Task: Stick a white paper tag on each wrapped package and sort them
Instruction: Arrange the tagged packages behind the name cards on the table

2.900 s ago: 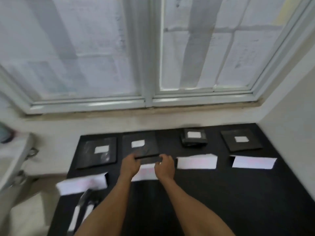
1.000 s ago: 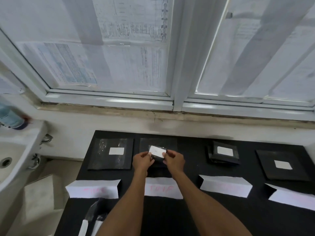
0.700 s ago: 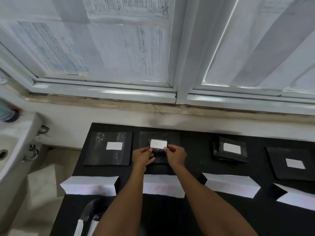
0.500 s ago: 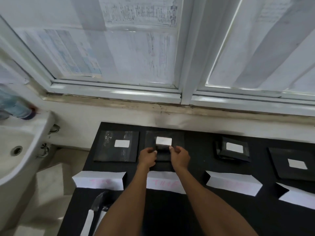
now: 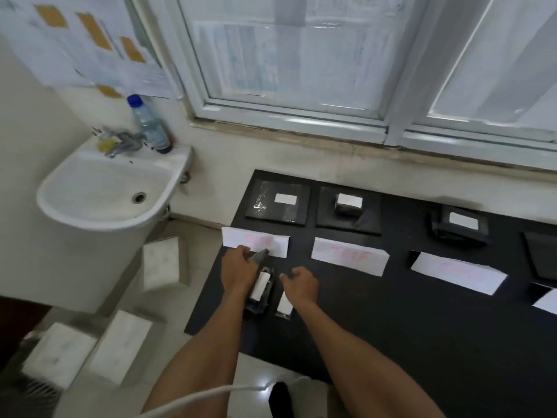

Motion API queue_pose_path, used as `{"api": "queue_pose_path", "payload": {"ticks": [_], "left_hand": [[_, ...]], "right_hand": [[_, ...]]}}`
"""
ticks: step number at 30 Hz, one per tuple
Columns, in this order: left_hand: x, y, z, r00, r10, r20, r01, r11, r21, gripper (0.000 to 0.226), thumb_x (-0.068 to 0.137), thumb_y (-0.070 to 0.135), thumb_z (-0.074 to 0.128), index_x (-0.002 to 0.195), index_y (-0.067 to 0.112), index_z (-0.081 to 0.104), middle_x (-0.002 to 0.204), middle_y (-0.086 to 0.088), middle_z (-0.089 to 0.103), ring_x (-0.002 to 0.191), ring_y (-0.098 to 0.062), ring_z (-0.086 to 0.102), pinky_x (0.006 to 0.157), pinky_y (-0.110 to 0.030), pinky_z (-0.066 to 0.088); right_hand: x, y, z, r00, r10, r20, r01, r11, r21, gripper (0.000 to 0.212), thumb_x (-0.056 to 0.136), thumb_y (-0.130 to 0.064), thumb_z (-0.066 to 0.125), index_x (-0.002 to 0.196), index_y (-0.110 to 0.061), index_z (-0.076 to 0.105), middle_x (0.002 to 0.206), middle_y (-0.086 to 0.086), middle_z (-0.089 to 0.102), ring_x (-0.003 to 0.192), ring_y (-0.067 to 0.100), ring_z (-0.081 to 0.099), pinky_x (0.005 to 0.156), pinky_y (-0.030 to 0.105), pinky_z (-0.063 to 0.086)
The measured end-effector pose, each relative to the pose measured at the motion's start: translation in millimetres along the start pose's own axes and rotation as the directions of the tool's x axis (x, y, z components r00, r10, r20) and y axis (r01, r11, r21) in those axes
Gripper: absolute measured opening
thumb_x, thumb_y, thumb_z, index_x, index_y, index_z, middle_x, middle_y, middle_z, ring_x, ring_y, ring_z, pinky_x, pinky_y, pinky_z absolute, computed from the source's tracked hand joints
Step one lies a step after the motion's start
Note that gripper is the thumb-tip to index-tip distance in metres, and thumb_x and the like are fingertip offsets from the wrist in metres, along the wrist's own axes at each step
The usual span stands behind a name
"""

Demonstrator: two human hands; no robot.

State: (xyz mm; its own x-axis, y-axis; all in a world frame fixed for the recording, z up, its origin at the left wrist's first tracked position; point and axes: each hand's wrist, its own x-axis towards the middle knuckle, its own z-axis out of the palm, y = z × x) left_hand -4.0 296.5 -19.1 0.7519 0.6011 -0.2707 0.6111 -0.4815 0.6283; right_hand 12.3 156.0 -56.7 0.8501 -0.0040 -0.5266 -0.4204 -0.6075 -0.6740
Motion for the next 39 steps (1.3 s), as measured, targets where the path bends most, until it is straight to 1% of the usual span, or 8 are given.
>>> {"api": "queue_pose_path", "payload": {"ticks": [2,7,16,20,24,32,36,39], "left_hand": [[-12,-28,-8,0.998,-0.064,0.026,0.064,0.998,0.027,0.034,0.081,0.013,0.060,0.115,0.012,0.067,0.118,-0.010,0.066,0.107,-0.028,0.062,0.086,-0.032,0.047],[-39,-61,-6,0.978,-0.156,0.140,0.161,0.987,-0.028,0.019,0.088,0.012,0.058,0.102,0.005,0.070,0.105,-0.014,0.071,0.099,-0.029,0.065,0.076,-0.026,0.044],[-43,-72,7,0.977,-0.184,0.105,0.197,0.972,-0.126,0.011,0.088,0.012,0.065,0.097,0.006,0.067,0.105,-0.011,0.069,0.094,-0.024,0.064,0.084,-0.034,0.054],[-40,-74,10,0.974,-0.209,0.089,0.220,0.965,-0.142,0.011,0.083,0.006,0.067,0.093,0.004,0.071,0.102,-0.013,0.071,0.092,-0.025,0.066,0.080,-0.031,0.052],[-42,-72,12,0.965,-0.255,0.068,0.263,0.949,-0.176,0.015,0.081,0.003,0.067,0.095,0.002,0.073,0.104,-0.015,0.072,0.096,-0.028,0.066,0.084,-0.034,0.054],[-43,-68,10,0.958,-0.269,0.101,0.283,0.946,-0.156,0.011,0.082,0.002,0.067,0.093,0.002,0.071,0.104,-0.016,0.070,0.095,-0.027,0.067,0.078,-0.033,0.056],[-40,-71,10,0.950,-0.296,0.103,0.309,0.939,-0.149,0.006,0.079,0.003,0.069,0.085,0.004,0.071,0.098,-0.017,0.071,0.087,-0.027,0.067,0.077,-0.036,0.058],[-43,-65,8,0.970,-0.242,0.038,0.245,0.959,-0.145,0.021,0.080,0.005,0.069,0.101,0.002,0.070,0.108,-0.017,0.068,0.095,-0.027,0.065,0.077,-0.031,0.053]], "right_hand": [[-16,8,22,0.998,0.048,0.046,-0.049,0.999,0.015,0.042,0.085,-0.038,0.067,0.113,-0.008,0.065,0.121,0.011,0.064,0.116,0.028,0.057,0.096,0.031,0.043],[-30,16,61,0.988,0.101,0.115,-0.106,0.994,0.038,0.039,0.077,-0.046,0.070,0.058,-0.022,0.048,0.076,0.005,0.060,0.074,0.020,0.057,0.074,0.036,0.051],[-31,21,75,0.962,0.258,0.089,-0.273,0.892,0.360,0.032,0.069,-0.022,0.083,0.082,-0.022,0.055,0.092,0.004,0.064,0.086,0.024,0.066,0.077,0.044,0.059],[-37,18,64,0.967,0.248,0.055,-0.250,0.890,0.381,0.023,0.072,-0.013,0.080,0.090,-0.018,0.066,0.088,0.007,0.068,0.069,0.019,0.067,0.072,0.041,0.061],[-38,21,58,0.970,0.236,0.061,-0.241,0.895,0.375,0.013,0.077,-0.011,0.076,0.074,-0.019,0.066,0.084,0.009,0.070,0.065,0.018,0.065,0.071,0.038,0.061],[-37,22,67,0.997,-0.035,-0.064,0.039,0.998,0.056,0.025,0.074,-0.029,0.077,0.095,-0.019,0.069,0.102,-0.002,0.069,0.092,0.016,0.064,0.073,0.025,0.049],[-42,18,67,0.987,-0.129,-0.092,0.133,0.990,0.040,0.022,0.076,-0.020,0.073,0.092,-0.023,0.058,0.099,-0.006,0.066,0.091,0.014,0.062,0.071,0.023,0.047],[-44,16,62,0.977,-0.172,-0.126,0.184,0.978,0.094,0.019,0.079,-0.012,0.067,0.094,-0.022,0.060,0.095,-0.009,0.068,0.085,0.012,0.064,0.068,0.020,0.045]]}}
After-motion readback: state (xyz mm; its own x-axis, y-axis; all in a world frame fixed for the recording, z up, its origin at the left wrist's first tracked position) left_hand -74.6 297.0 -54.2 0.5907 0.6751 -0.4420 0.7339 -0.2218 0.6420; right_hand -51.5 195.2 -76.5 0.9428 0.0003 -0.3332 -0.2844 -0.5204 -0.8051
